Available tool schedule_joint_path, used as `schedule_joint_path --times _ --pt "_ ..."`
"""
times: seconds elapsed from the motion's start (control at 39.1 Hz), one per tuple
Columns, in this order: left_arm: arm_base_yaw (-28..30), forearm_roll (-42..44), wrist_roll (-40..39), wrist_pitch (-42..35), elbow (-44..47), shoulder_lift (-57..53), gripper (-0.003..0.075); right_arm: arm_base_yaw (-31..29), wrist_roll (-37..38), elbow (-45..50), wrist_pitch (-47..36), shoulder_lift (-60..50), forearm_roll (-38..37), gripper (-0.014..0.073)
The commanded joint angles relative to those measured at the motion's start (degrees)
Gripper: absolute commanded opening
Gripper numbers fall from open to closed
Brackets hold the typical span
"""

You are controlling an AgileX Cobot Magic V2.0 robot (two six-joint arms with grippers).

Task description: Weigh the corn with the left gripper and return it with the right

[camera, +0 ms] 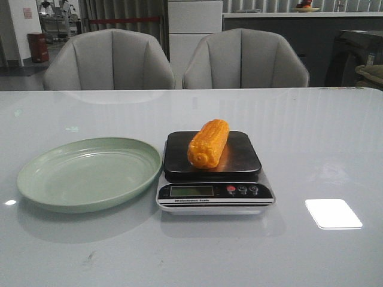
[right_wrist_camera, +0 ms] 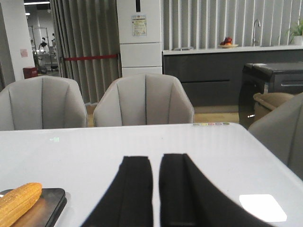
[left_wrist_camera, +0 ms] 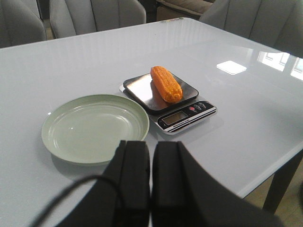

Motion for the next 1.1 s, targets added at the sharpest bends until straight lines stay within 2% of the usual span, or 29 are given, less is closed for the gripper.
schedule_joint_path --times 0.0,0.23,0.38,0.54,0.64,0.92,1.07 --pt "-0.08 -0.58 -0.07 -4.1 -1.39 -0.14 0.0121 -0.25 0.67 -6.4 -0.48 6.04 -0.41 0.0207" --pt "-0.19 -0.58 -0.07 -4.1 -1.39 -0.14 0.0121 -0.25 0.67 -13.85 7.57 16.01 -0.41 0.0207" --pt "-0.19 -0.58 -0.07 -4.1 -1.39 -0.14 0.0121 -0.25 0.72 -13.68 7.72 16.65 -0.11 0.0207" --pt "-0.19 -0.58 -0.07 -4.1 -1.39 -0.14 0.0121 0.34 0.74 -13.68 12.44 16.65 1.2 0.0225" --pt "-0.19 -0.58 -0.07 -4.1 -1.39 -0.14 0.0121 3.28 0.49 -13.68 12.83 16.77 1.2 0.0284" --pt "-0.19 -0.58 -0.07 -4.1 -1.39 -0.14 0.0121 11.47 -0.04 -14.78 13.4 18.47 1.2 0.0609" --pt "-0.19 -0.58 -0.07 -4.1 -1.39 -0.14 0.0121 18.95 -1.72 -20.71 20.83 25.64 1.2 0.061"
